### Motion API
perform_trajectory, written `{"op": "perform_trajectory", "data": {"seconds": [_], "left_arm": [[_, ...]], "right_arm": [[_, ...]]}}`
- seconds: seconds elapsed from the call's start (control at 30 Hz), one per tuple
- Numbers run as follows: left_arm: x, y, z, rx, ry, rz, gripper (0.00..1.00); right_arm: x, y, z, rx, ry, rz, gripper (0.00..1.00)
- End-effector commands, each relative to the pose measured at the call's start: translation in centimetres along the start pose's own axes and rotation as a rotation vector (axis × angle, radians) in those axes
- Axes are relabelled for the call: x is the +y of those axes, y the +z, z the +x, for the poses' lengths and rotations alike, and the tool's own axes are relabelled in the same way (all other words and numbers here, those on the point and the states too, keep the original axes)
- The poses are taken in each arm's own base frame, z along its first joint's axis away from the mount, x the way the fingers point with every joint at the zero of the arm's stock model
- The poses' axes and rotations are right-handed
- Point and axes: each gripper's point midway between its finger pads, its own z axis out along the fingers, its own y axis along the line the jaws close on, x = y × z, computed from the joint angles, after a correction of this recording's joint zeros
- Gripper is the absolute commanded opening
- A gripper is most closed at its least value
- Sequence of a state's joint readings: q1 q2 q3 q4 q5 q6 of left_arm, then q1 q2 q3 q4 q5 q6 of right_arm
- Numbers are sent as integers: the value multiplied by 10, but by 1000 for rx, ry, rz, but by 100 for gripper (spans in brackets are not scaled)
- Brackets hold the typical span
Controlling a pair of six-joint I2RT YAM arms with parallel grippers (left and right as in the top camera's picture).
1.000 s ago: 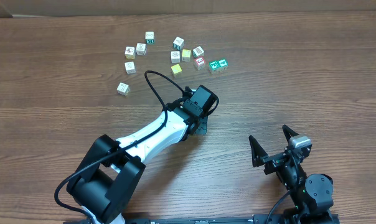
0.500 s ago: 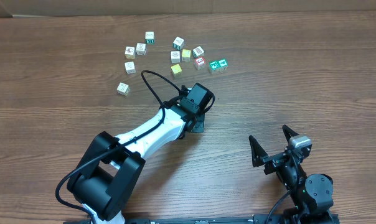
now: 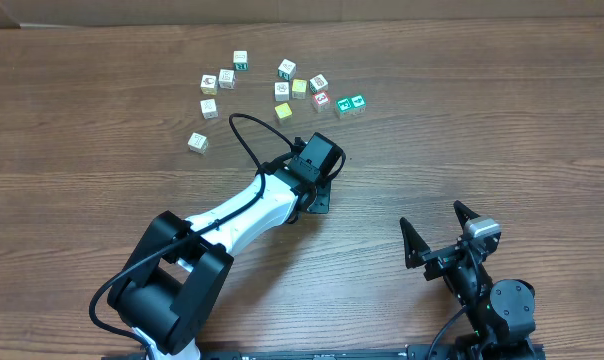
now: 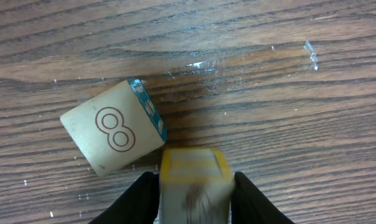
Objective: Form a circle
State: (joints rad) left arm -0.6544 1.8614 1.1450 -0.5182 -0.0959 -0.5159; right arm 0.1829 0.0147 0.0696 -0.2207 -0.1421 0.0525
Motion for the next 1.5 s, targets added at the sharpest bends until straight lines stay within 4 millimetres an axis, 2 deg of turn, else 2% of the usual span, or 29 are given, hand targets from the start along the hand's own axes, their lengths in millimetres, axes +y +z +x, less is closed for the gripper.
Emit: {"op": "perform_trajectory", "data": {"seconds": [0.0,0.27,0.47,0.63,0.87,0.97,1.17,1.27,1.47], "left_arm": [[1,6,4,16,16,-1,35],[0,6,4,17,17,0,34],[0,1,4,34,18,-5,29],[-2,-16,-3,63,22,-22,27],[-21,-52,-35,10,39,-20,29],[-27,-57,-41,-14,46,-20,29],[-14,-49,-20,51,19,-64,24],[-8,-44,-9,77,-1,-85,18],[-2,-28,3,83,-35,-93,21]], "right_arm": [[-1,-1,-3,-15,2,4,100],[-1,-1,-3,-15,2,5,100],[-1,-1,-3,-15,2,4,100],[-1,-1,-3,-15,2,4,100],[-1,-1,-3,-15,2,4,100],[-1,-1,-3,-15,2,4,100],[-1,-1,-3,-15,2,4,100],[-1,-1,-3,-15,2,4,100],[-1,-1,-3,-15,2,4,100]]}}
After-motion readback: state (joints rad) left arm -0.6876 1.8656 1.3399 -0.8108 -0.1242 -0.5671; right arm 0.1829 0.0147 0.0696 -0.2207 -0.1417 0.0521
